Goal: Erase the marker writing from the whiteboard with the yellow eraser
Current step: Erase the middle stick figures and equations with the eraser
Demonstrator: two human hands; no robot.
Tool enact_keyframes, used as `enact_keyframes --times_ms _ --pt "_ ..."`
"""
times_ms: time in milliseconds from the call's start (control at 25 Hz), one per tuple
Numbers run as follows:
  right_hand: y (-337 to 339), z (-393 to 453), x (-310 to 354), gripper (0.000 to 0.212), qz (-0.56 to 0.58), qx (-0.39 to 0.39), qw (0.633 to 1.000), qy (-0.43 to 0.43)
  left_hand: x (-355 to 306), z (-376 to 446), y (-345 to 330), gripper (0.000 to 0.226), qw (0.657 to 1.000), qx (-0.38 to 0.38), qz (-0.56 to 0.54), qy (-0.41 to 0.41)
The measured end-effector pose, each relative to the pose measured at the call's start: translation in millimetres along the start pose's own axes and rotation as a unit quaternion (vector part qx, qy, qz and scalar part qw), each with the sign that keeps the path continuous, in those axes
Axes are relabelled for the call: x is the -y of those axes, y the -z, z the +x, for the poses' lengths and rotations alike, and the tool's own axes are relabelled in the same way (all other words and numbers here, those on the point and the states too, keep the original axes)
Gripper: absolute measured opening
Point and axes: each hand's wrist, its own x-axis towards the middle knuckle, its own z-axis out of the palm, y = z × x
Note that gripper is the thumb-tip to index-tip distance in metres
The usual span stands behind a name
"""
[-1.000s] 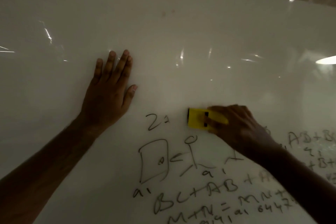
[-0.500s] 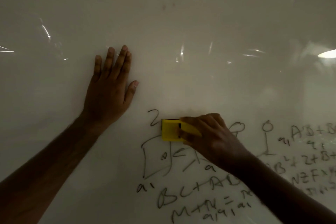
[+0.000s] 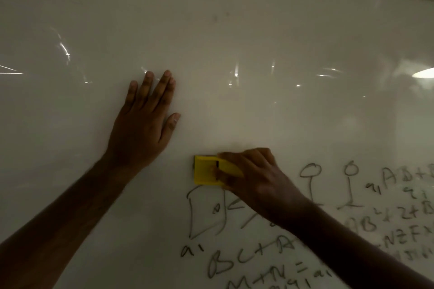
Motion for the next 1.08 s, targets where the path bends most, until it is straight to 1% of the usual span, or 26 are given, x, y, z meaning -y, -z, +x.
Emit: enact_keyframes --times_ms 40,120,240,320,440,560,640,680,760,840,920,1000,1080 --pt "5.4 -13.0 -4.3 0.041 -0.008 0.011 1.0 0.006 -0.7 -0.1 0.1 0.068 1.0 0.0 -0.001 0.001" --pt "17.1 -21.4 -21.2 0.039 -0.02 0.003 1.0 -0.02 -1.9 -0.8 -0.9 0.068 1.0 0.0 -0.002 0.003" --pt "24.5 9.1 -38.4 0.035 -0.038 -0.039 0.996 -0.072 -1.5 -0.4 -1.4 0.067 1.0 -0.004 0.001 0.008" --pt "16.1 35.3 -30.0 0.035 -0.035 -0.051 0.994 -0.085 -2.0 -0.1 -1.8 0.067 1.0 0.0 0.003 0.009" --pt "-2.4 40.4 2.5 0.035 -0.012 -0.046 0.997 -0.06 -2.6 -0.2 -1.7 0.068 1.0 0.003 -0.003 0.01" --pt "-5.0 -1.8 29.6 0.043 0.0 0.011 1.0 0.007 0.3 -1.8 -0.4 0.067 1.0 0.007 -0.002 0.003" --pt "3.5 -30.9 25.9 0.051 -0.008 0.048 0.998 0.033 1.2 -1.5 1.0 0.068 1.0 0.006 -0.003 0.0" --pt "9.4 -39.5 17.8 0.052 -0.016 0.057 0.998 0.029 0.6 -1.9 1.2 0.068 1.0 0.007 -0.005 0.001" --pt "18.7 -35.9 -2.5 0.047 -0.033 0.048 0.998 -0.002 -0.3 -2.1 -0.3 0.068 1.0 0.006 -0.005 0.003" --pt "21.6 -7.9 -12.8 0.039 -0.043 0.007 0.998 -0.05 -1.0 -2.8 -0.8 0.068 1.0 0.005 -0.001 0.008" --pt "13.8 24.3 -3.8 0.034 -0.036 -0.031 0.996 -0.081 -1.4 -2.2 -0.1 0.067 1.0 0.005 -0.002 0.01" --pt "-0.1 37.1 18.7 0.034 -0.016 -0.034 0.997 -0.066 -1.3 -1.9 0.8 0.067 1.0 0.009 -0.003 0.011" --pt "-11.5 22.3 43.2 0.038 0.001 -0.011 1.0 -0.024 -1.6 -2.8 0.7 0.067 1.0 0.014 -0.001 0.012"
